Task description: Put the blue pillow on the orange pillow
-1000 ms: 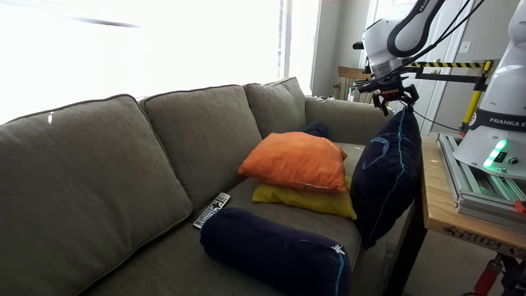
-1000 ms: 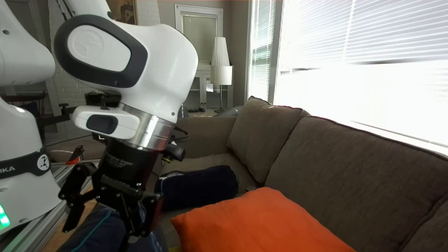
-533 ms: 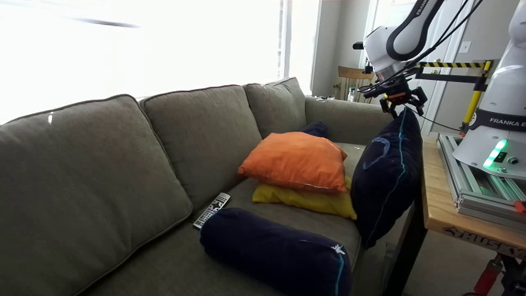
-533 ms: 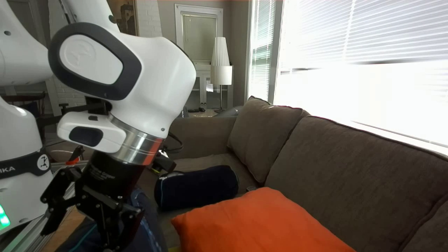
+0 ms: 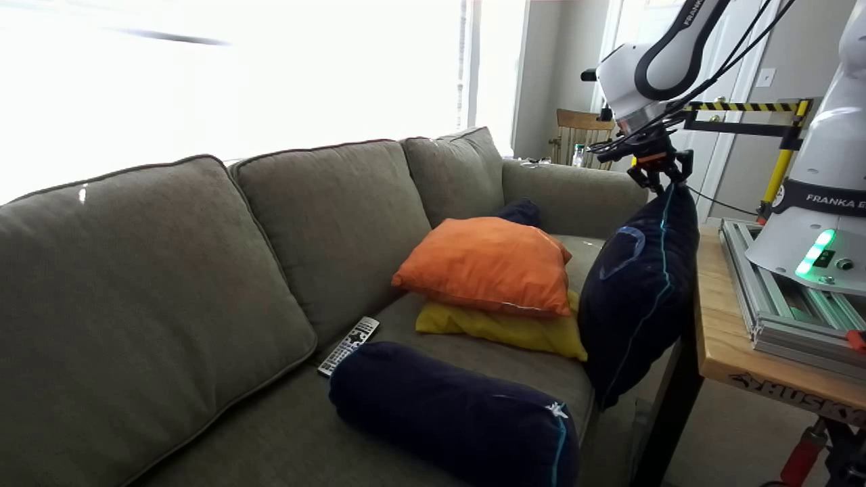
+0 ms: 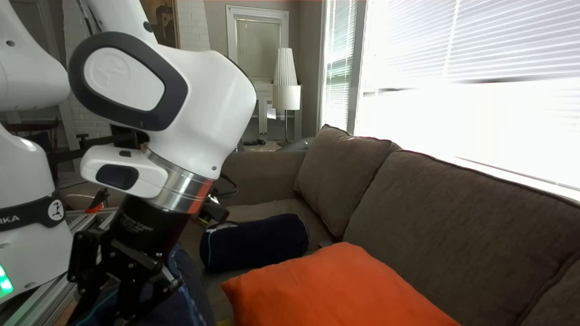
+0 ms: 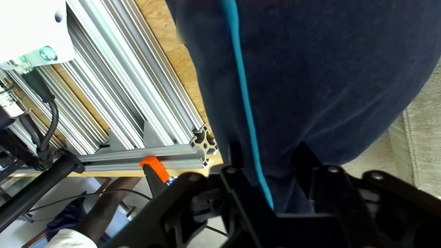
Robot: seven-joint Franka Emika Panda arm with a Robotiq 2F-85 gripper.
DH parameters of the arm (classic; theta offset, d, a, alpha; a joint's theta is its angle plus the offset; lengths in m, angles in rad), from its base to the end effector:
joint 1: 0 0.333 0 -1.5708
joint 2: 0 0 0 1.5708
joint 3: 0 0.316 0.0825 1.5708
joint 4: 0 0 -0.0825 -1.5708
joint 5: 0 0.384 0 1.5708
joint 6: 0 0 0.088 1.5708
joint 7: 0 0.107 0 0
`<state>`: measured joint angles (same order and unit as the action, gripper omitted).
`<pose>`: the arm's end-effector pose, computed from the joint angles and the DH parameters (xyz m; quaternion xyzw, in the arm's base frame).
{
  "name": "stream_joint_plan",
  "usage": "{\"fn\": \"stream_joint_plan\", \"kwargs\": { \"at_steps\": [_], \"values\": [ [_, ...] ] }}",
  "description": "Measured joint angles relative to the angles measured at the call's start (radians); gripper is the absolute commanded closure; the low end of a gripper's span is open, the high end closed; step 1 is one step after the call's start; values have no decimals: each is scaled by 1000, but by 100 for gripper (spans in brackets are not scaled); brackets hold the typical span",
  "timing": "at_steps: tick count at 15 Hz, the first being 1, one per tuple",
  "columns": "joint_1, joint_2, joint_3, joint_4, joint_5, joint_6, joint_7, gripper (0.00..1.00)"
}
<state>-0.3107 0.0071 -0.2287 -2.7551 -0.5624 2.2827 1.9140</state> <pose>0.2815 -0.1834 0.1882 0.5274 -0.8023 -0.0737 0.2699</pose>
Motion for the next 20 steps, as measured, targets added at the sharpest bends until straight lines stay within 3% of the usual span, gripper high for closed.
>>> {"fn": "stream_joint_plan", "kwargs": {
  "at_steps": [2,11,15,20],
  "values": [
    [3,0,-2,1,-1,0,0,100],
    [6,-17,-12,11,4,21,4,98],
    [25,-93,-2,12,39,23,3,98],
    [54,-201,59,13,89,2,-3,98]
  ]
}}
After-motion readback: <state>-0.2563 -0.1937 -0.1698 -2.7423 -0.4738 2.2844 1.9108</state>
